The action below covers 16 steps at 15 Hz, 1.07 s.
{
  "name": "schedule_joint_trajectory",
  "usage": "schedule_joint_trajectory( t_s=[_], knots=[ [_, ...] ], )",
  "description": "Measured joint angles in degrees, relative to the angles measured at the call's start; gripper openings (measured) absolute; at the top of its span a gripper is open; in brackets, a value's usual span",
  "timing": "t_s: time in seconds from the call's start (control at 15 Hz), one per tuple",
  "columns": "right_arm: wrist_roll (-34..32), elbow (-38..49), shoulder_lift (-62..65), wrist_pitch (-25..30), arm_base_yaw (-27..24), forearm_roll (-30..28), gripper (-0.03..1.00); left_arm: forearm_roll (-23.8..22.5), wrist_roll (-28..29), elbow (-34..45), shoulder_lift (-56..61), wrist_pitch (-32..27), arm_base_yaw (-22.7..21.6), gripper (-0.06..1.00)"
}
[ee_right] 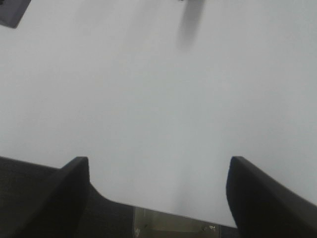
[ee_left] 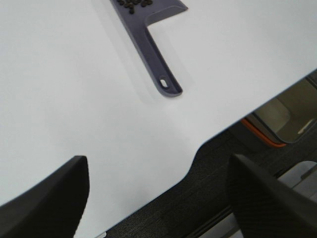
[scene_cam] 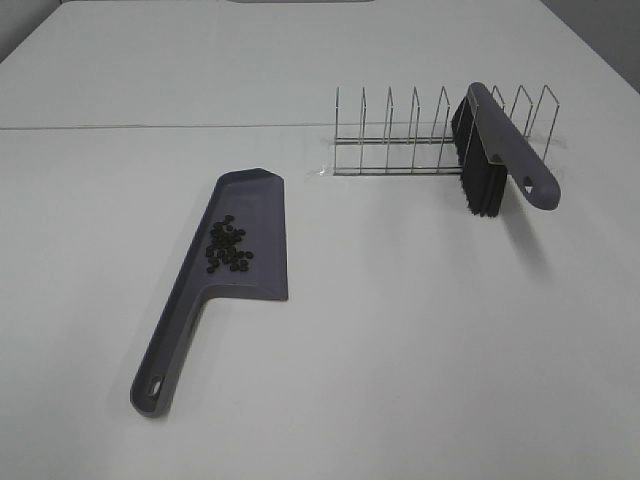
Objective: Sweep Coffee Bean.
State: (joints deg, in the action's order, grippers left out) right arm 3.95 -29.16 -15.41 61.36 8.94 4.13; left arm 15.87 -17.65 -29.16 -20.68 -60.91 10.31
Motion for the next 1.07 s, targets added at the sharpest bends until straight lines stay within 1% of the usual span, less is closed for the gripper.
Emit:
schedule_joint_trajectory(
  t_s=[0.07,0.13,0.2,0.33,0.67,0.87,1.07],
  knots=[
    [0.0,0.0,0.0,0.0,-1.9,0.0,0.73,0.0,0.0,0.0,0.2,0.0,-3.7,0.73],
    [0.0,0.0,0.0,0.0,-4.0,0.0,0.73,0.0,0.0,0.0,0.5,0.0,-4.6,0.73],
    [0.0,0.1,0.1,0.0,-7.4,0.0,0.73,0.0,0.0,0.0,3.4,0.0,-7.8,0.73],
    [0.0,0.1,2.2,-0.1,-8.7,0.0,0.73,0.0,0.0,0.0,8.0,0.0,-8.3,0.73],
    [0.0,0.1,10.6,-0.1,-8.7,0.0,0.73,0.1,0.0,0.0,17.3,-0.1,-8.3,0.73],
    [0.0,0.1,14.4,0.0,-8.7,0.0,0.73,0.1,0.0,0.0,20.7,-0.2,-8.3,0.73],
    [0.0,0.3,15.7,0.0,-8.7,0.0,0.73,0.2,0.0,0.0,21.0,-0.2,-8.3,0.73]
  ],
)
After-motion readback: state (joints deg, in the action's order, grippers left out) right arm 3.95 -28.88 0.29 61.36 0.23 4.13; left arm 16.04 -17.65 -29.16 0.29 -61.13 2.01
